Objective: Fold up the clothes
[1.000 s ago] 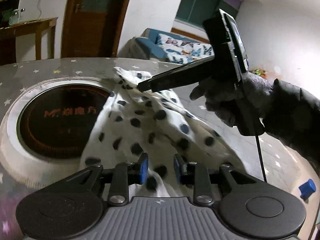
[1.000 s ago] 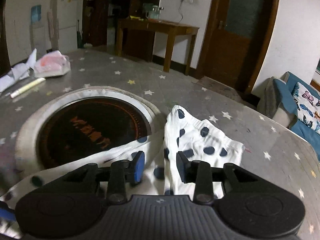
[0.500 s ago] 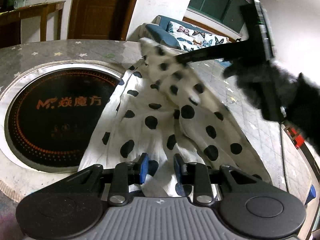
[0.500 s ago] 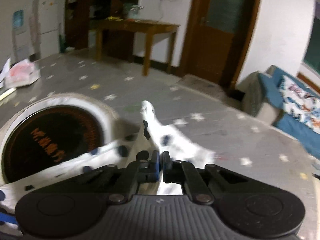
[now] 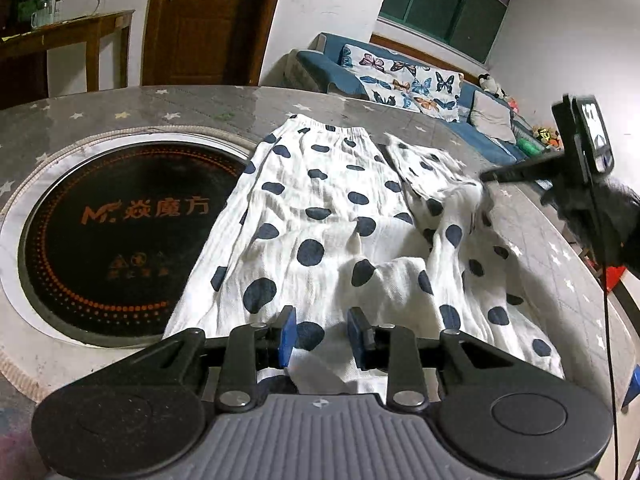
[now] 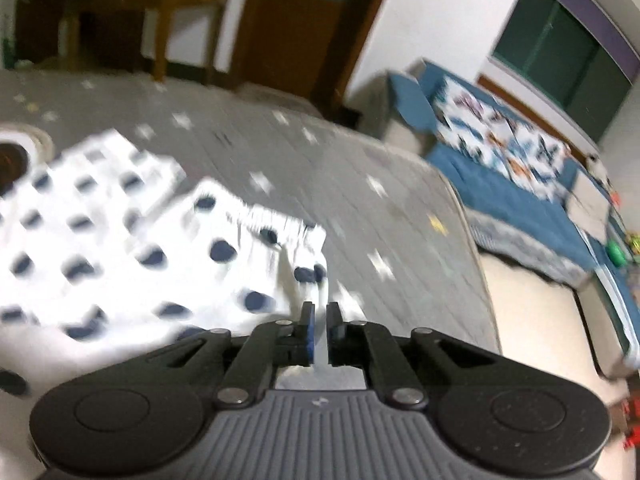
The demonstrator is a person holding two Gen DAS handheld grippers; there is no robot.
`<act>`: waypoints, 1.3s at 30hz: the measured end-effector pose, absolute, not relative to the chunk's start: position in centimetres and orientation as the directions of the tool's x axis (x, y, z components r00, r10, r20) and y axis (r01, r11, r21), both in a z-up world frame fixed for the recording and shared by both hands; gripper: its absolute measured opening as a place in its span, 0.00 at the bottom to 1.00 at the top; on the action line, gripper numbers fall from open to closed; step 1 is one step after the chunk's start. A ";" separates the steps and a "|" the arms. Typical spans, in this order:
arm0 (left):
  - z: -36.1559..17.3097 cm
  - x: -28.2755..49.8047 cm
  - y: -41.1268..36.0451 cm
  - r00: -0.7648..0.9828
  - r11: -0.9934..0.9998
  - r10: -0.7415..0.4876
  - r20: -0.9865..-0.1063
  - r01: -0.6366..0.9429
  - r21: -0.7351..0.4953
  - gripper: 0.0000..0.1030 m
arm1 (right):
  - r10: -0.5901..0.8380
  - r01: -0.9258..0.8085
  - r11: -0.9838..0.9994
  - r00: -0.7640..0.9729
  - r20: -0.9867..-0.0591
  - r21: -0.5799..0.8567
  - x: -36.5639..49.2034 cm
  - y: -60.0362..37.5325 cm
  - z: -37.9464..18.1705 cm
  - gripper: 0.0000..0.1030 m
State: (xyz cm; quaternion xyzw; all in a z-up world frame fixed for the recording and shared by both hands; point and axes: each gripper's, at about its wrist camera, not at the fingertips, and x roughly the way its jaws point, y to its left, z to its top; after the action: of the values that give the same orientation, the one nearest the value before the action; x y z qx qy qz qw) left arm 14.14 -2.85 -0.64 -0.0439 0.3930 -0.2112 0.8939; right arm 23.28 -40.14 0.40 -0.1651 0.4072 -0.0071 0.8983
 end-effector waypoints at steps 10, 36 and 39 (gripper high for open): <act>0.4 12.7 -1.8 0.661 0.931 -0.358 -0.660 0.303 -0.202 0.37 | 0.092 -0.222 0.970 0.708 -0.700 -0.096 23.3 -37.4 3.5 0.21; -0.7 10.4 2.6 0.688 0.964 -0.264 -0.676 0.214 -0.158 0.41 | 0.262 -0.317 0.945 0.574 -0.775 0.084 34.7 -20.2 -1.1 0.15; -0.8 10.2 2.5 0.694 0.964 -0.264 -0.670 0.219 -0.153 0.39 | 0.262 -0.315 0.945 0.583 -0.769 0.083 35.0 -19.4 -1.2 0.08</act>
State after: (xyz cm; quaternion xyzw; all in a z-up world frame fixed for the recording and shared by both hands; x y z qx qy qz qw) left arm 10.21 2.47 -0.77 -0.0304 0.3686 -0.1315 0.9198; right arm 35.00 -19.35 -1.18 -0.0314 0.4268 0.1622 0.8891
